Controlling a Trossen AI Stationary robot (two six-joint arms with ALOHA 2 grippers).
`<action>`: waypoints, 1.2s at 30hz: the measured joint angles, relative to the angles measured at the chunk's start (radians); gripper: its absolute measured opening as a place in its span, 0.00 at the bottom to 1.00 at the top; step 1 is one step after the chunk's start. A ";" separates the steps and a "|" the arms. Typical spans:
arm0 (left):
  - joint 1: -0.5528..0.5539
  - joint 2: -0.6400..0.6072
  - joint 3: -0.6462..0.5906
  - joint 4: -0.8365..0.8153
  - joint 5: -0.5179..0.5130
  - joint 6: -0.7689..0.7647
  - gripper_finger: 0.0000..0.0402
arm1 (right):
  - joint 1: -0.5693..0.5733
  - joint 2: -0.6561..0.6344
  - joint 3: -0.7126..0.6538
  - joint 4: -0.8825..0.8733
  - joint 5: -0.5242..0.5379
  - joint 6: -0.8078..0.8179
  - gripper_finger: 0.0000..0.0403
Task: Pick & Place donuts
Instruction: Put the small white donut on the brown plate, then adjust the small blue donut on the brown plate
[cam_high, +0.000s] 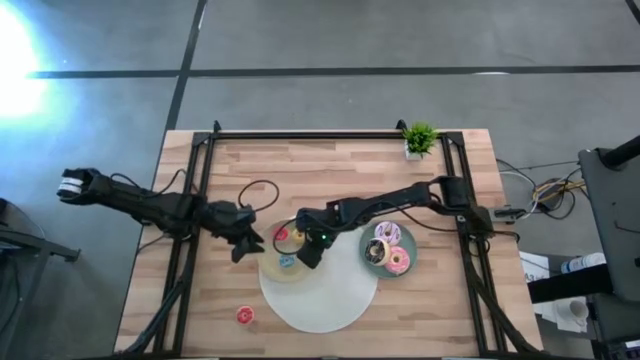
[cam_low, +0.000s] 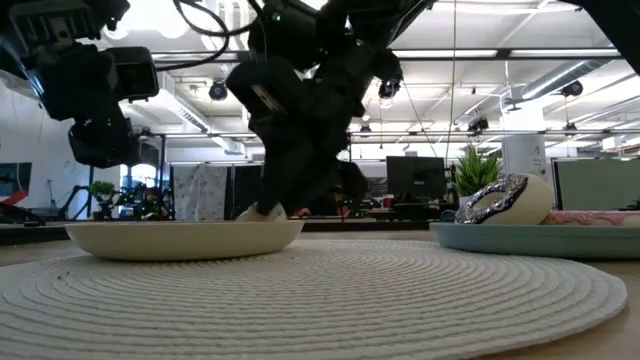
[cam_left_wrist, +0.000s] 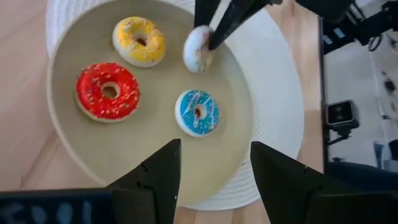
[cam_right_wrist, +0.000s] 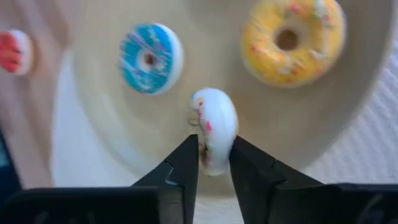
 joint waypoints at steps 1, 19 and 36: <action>-0.009 -0.004 0.000 -0.007 -0.010 -0.001 0.41 | -0.001 0.003 0.000 -0.004 0.006 -0.005 0.22; -0.085 -0.005 0.000 -0.035 -0.028 0.041 0.41 | 0.014 -0.005 0.181 -0.152 0.203 -0.434 0.45; -0.098 -0.009 0.000 -0.233 -0.174 -0.051 0.41 | 0.045 0.261 0.451 -0.111 -0.113 -0.331 0.20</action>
